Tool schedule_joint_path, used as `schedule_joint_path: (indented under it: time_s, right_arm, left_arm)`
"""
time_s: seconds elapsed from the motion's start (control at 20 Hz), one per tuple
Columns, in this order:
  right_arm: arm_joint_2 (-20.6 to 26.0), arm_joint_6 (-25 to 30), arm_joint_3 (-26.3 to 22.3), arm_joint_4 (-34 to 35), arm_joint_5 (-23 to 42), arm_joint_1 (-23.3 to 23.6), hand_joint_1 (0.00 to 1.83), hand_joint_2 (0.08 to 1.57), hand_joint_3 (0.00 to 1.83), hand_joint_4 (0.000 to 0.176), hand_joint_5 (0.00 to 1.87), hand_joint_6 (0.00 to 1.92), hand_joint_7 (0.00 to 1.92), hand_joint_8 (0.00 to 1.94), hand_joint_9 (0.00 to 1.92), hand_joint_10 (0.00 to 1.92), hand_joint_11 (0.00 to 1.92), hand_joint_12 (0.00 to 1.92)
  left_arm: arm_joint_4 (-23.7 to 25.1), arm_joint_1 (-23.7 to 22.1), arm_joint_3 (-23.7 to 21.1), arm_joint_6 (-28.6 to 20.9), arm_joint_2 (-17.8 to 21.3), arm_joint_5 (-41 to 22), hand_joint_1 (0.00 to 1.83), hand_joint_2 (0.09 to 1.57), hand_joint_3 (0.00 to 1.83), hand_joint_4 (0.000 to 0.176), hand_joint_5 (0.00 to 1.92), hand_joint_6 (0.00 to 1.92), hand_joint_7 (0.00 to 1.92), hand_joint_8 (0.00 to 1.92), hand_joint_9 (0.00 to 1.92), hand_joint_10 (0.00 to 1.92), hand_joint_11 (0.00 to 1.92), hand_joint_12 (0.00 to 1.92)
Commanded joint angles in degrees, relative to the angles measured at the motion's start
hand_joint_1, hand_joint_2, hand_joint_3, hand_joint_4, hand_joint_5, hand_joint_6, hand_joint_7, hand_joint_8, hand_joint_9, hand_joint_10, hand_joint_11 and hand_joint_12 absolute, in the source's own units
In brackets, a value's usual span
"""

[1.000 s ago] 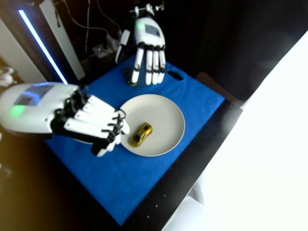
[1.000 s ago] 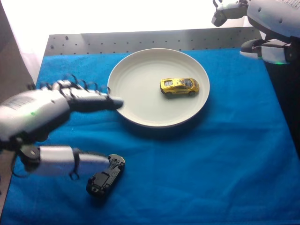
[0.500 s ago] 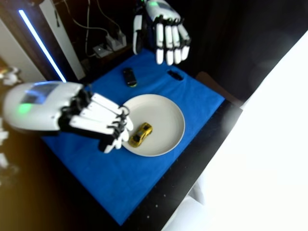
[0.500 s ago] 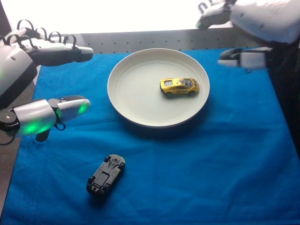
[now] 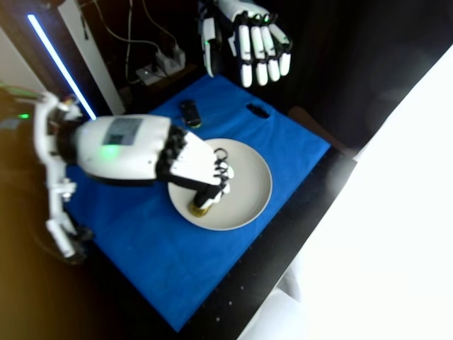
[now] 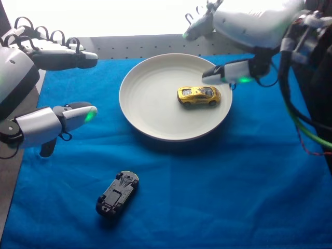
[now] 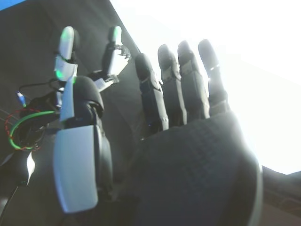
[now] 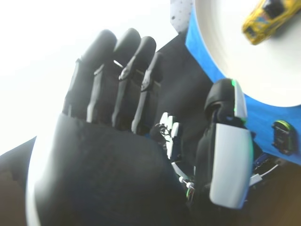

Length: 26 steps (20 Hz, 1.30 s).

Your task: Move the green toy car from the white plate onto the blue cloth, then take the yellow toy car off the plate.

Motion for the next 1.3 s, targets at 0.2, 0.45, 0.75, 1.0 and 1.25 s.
schedule_joint_path:
  time_s: [0.2,0.45,0.75,1.0,1.25]
  right_arm:
    - [-1.24,-0.34,1.39,0.88,4.35,0.86,0.86,0.95,0.0,0.0,0.77,0.09,0.9,1.66,1.02,1.91,1.11,1.92]
    - [-1.59,-0.34,2.02,0.87,2.34,0.85,0.97,0.92,0.0,0.0,0.8,0.11,0.86,1.86,1.07,1.92,1.18,1.92]
    - [-4.06,-0.34,4.18,1.06,0.32,0.82,0.9,0.92,0.0,0.0,0.78,0.09,0.63,1.45,0.7,1.68,0.7,1.92]
    - [-5.35,-0.34,5.32,1.18,-0.74,0.8,0.86,0.91,0.0,0.0,0.77,0.05,0.69,1.24,0.73,1.54,0.68,1.9]
    - [-6.13,-0.35,6.17,1.18,-1.73,0.29,0.85,0.91,0.0,0.0,0.78,0.02,0.65,1.18,0.67,1.48,0.63,1.86]
  left_arm:
    - [0.89,-0.71,0.24,0.05,-0.43,-6.81,0.74,1.13,0.0,0.029,0.69,0.0,0.51,0.0,0.43,0.01,0.0,0.86]
    - [0.81,-0.71,0.15,0.05,-0.45,-6.84,0.75,1.13,0.0,0.045,0.7,0.0,0.55,0.01,0.47,0.01,0.0,0.9]
    - [0.82,-0.72,0.1,0.05,-0.44,-7.07,0.75,1.13,0.0,0.042,0.73,0.01,0.56,0.0,0.44,0.0,0.0,0.88]
    - [0.83,-0.72,0.11,0.05,-0.44,-7.07,0.73,1.11,0.0,0.085,0.75,0.01,0.56,0.0,0.45,0.0,0.0,0.99]
    - [0.83,-0.72,0.1,0.05,-0.52,-7.1,0.75,1.13,0.0,0.079,0.73,0.0,0.58,0.01,0.48,0.01,0.0,1.05]
